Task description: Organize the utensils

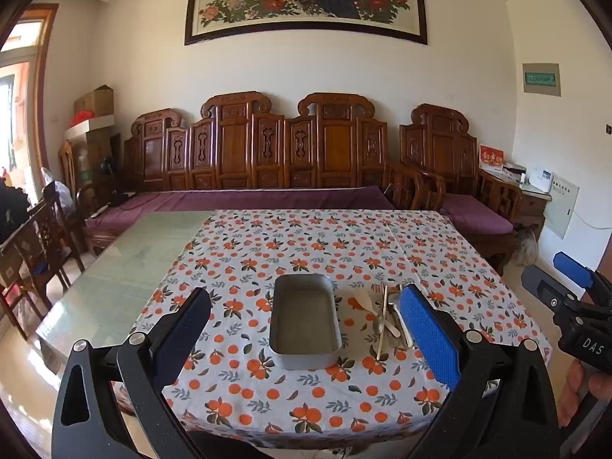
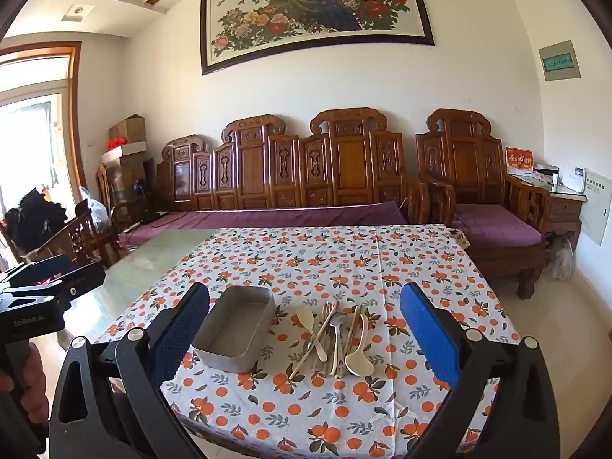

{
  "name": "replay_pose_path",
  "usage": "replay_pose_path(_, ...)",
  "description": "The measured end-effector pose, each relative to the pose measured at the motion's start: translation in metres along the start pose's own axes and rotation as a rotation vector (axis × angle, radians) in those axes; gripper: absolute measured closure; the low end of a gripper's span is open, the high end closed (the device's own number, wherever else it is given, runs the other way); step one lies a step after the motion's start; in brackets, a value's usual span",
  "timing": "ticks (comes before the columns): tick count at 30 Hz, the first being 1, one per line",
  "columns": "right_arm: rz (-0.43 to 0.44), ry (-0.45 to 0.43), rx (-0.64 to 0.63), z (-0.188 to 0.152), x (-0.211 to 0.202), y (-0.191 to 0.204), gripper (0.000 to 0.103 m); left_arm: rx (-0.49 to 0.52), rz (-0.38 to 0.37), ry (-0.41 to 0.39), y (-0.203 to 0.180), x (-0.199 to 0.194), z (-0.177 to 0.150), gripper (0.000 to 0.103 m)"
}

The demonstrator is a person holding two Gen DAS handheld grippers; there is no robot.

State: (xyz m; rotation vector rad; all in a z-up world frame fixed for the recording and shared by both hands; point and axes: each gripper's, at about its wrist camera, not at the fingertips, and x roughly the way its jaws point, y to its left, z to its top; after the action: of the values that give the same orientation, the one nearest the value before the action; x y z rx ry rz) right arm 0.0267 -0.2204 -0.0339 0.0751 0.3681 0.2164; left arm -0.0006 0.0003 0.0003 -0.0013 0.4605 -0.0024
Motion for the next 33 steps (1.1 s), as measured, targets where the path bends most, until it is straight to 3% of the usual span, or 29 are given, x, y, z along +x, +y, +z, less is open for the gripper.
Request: replay_pose_path(33, 0.002, -0.009, 0.0, 0.0044, -0.0052, 0.001, 0.003, 0.01, 0.002, -0.002, -0.0049, -0.001, 0.002, 0.008)
